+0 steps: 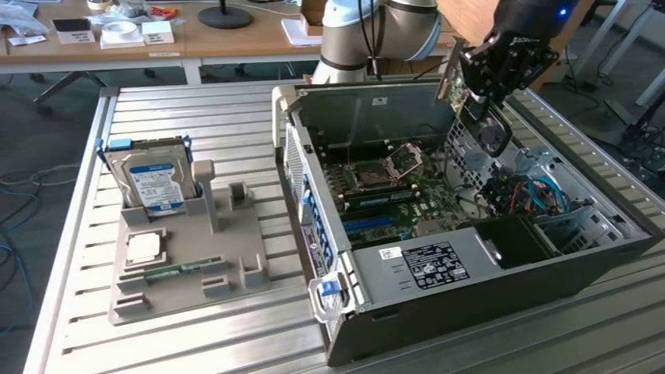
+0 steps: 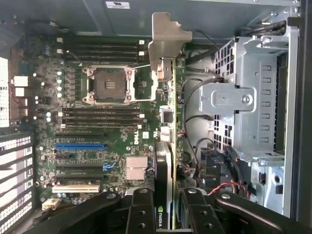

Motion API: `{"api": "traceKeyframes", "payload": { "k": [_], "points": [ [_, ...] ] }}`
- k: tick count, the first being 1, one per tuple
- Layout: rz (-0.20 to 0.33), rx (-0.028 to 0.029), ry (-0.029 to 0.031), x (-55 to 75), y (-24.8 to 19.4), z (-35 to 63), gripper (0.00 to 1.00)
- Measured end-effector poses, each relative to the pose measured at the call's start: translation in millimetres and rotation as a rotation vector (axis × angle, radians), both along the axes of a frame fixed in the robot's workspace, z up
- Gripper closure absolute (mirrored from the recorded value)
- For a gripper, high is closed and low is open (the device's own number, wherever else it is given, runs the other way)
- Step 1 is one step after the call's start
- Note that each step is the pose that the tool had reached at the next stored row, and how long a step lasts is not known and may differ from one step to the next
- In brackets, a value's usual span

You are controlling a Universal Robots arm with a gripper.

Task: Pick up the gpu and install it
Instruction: 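Pick up the gpu and move the gpu toward the slot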

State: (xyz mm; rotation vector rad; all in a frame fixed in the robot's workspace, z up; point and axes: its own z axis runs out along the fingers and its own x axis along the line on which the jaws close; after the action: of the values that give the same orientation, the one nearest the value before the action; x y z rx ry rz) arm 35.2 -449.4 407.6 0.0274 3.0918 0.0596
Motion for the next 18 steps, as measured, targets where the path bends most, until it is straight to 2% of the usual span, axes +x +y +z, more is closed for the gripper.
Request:
{"api": "traceKeyframes", "payload": {
  "k": [9,18],
  "points": [
    [-0.011,-0.0006,0.0002,6.3,0.0,-0.4,0.73],
    [-0.022,-0.0007,0.0002,7.2,0.0,-1.0,0.73]
  ]
}}
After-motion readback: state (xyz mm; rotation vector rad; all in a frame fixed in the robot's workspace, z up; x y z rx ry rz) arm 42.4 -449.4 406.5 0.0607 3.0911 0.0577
